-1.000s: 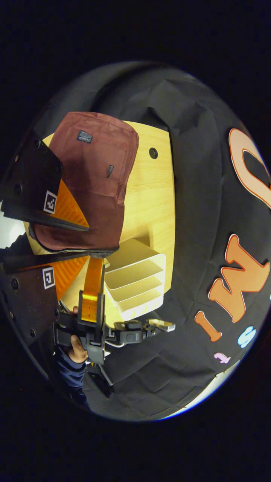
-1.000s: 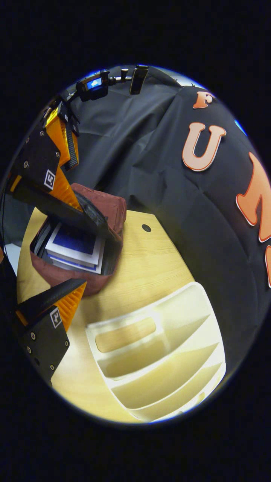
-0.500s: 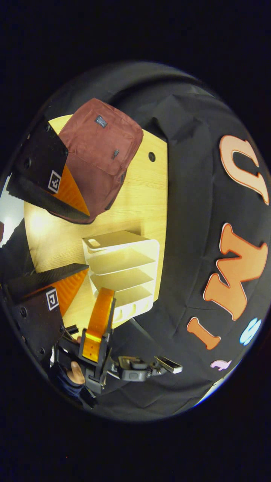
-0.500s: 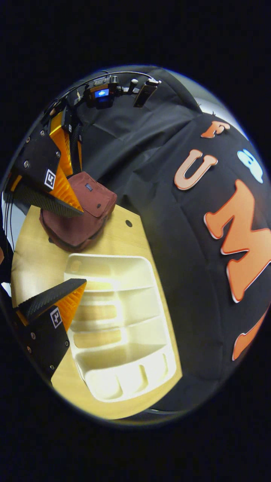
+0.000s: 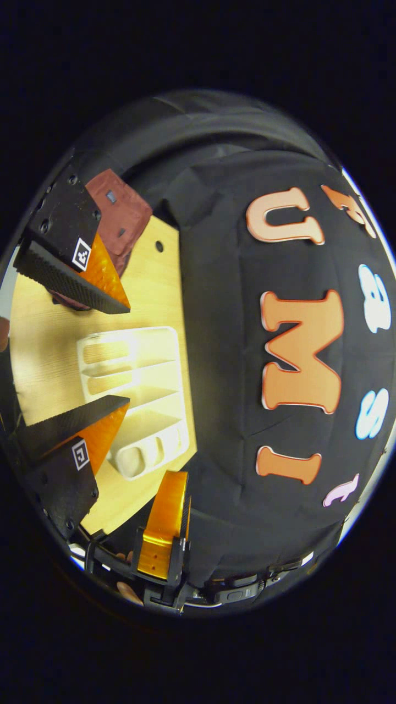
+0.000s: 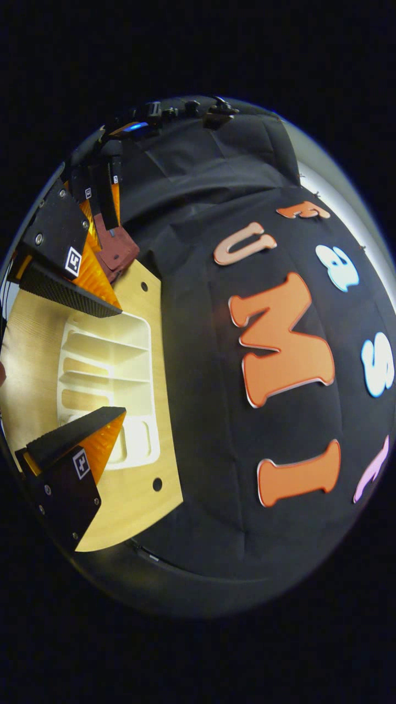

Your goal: Open the schoolbag, grab two books from the bookshelf and put them into the schoolbag.

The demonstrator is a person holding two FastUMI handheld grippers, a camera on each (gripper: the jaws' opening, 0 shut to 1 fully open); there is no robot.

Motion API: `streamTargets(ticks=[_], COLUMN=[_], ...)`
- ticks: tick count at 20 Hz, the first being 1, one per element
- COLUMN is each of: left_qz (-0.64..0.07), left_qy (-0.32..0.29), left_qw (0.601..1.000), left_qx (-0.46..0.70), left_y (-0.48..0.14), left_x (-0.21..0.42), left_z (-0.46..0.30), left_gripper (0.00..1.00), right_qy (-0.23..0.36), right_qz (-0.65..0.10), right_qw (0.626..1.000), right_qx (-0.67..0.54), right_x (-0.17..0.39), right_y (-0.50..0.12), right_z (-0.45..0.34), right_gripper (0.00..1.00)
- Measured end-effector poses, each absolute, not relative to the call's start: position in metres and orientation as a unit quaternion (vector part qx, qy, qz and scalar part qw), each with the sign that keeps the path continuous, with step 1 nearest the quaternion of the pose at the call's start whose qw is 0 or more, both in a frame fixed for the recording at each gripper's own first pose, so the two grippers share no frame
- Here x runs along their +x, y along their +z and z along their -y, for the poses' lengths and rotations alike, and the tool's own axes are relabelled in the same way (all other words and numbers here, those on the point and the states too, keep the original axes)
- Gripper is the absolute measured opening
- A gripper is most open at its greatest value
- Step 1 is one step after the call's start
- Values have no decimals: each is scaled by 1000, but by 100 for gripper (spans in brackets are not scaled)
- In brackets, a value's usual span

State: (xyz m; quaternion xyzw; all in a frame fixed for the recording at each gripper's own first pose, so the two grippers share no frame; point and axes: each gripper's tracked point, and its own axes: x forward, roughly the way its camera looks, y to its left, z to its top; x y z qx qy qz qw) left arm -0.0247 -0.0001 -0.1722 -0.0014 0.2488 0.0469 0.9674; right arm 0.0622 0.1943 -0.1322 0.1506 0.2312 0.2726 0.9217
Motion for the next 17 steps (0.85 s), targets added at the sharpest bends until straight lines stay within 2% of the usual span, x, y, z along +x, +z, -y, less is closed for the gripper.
streamTargets(ticks=[1,2,8,10,11,13,14,15,16,17], left_qz=[-233,-220,-118,-85,-68,-43,-28,-15,10,28], left_qy=[56,60,82,92,91,99,102,117,122,128], left_qw=[971,974,990,992,994,994,994,993,992,991], left_qx=[6,9,5,5,4,2,2,-2,-8,-15], left_y=[-161,-152,-97,-77,-69,-61,-57,-52,-46,-39], left_x=[-18,-12,0,1,0,-5,-7,-11,-14,-16], left_z=[7,12,30,29,31,28,26,18,14,7], left_gripper=[99,94,94,94,94,94,94,96,94,94], right_qy=[259,248,202,202,206,213,216,222,223,225], right_qz=[-217,-201,-130,-111,-103,-103,-102,-100,-92,-81], right_qw=[928,935,959,965,966,966,966,964,965,965], right_qx=[155,156,149,124,115,103,104,108,108,103], right_x=[68,74,84,78,76,70,66,63,60,56], right_y=[-128,-127,-93,-91,-88,-88,-86,-83,-78,-74], right_z=[-180,-168,-132,-125,-129,-138,-145,-153,-159,-163], right_gripper=[97,97,96,96,100,96,100,97,100,97])
